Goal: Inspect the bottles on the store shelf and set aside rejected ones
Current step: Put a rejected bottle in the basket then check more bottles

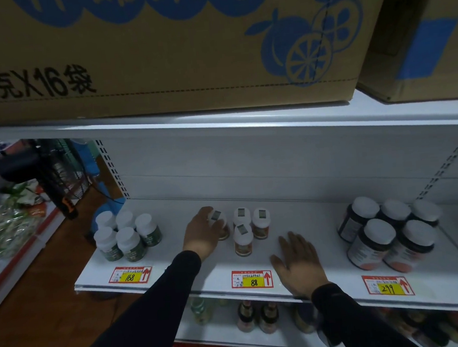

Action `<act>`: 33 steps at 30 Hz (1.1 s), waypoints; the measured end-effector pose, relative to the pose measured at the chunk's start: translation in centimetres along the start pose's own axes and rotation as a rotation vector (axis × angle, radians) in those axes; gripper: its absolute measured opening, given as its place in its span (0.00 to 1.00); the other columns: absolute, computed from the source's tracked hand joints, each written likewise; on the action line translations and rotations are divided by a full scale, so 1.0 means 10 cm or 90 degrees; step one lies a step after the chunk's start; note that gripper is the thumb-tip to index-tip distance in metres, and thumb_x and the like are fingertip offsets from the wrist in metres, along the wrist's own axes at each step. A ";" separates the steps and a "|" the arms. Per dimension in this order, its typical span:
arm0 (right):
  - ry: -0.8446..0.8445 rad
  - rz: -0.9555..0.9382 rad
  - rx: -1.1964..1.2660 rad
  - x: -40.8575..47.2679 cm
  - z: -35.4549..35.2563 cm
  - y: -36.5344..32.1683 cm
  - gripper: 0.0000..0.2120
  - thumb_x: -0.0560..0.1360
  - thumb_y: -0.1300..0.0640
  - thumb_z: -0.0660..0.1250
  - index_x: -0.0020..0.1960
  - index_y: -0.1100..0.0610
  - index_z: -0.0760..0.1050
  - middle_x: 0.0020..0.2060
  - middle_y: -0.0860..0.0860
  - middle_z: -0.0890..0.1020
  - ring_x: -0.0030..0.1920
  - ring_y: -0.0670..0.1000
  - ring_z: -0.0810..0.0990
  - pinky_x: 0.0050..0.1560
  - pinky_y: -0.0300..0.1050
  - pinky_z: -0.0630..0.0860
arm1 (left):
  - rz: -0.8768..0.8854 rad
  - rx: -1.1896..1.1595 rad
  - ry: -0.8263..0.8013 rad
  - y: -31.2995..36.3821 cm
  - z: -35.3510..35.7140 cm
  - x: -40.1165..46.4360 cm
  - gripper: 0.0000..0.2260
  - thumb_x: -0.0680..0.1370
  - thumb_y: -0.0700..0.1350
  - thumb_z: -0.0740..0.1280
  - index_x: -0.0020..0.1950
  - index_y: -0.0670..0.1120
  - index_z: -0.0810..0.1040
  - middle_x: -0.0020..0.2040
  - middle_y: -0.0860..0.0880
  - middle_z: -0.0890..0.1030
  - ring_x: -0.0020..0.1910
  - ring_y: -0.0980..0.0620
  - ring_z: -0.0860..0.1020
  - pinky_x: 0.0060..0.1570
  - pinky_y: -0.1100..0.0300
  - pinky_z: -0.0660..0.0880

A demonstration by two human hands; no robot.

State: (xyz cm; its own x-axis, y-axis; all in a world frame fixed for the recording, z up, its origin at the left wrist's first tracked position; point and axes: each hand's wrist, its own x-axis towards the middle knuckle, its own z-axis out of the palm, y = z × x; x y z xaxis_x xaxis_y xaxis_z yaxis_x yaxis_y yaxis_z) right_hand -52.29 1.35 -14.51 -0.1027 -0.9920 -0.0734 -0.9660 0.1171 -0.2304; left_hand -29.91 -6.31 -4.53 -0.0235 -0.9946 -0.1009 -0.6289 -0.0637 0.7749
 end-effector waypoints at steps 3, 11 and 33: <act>-0.017 0.011 0.047 -0.02 -0.09 -0.04 0.31 0.81 0.38 0.48 0.79 0.51 0.53 0.79 0.52 0.53 0.79 0.53 0.50 0.77 0.48 0.46 | 0.003 -0.056 0.027 -0.02 -0.14 -0.07 0.18 0.80 0.46 0.66 0.69 0.43 0.71 0.64 0.44 0.78 0.56 0.47 0.77 0.52 0.62 0.68; 0.126 -0.030 0.242 -0.24 -0.59 -0.37 0.21 0.80 0.46 0.61 0.70 0.54 0.70 0.68 0.52 0.73 0.64 0.52 0.74 0.63 0.41 0.69 | 0.039 -0.264 0.090 0.05 -0.48 -0.32 0.10 0.79 0.46 0.67 0.59 0.47 0.75 0.57 0.45 0.79 0.53 0.48 0.78 0.55 0.56 0.75; 0.114 -0.142 0.738 -0.76 -1.10 -1.00 0.14 0.75 0.56 0.72 0.56 0.41 0.74 0.53 0.43 0.83 0.52 0.41 0.82 0.51 0.36 0.78 | 0.048 -0.450 -0.130 0.58 -0.39 -0.77 0.10 0.80 0.46 0.66 0.57 0.42 0.78 0.46 0.44 0.82 0.43 0.50 0.82 0.40 0.61 0.78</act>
State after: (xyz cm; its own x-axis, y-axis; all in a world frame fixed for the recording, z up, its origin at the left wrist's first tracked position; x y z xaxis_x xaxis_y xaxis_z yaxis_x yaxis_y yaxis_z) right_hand -44.47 7.18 -0.98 -0.0807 -0.9775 0.1947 -0.1865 -0.1771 -0.9664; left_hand -30.34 0.67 3.19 -0.2347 -0.9676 -0.0928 0.0288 -0.1024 0.9943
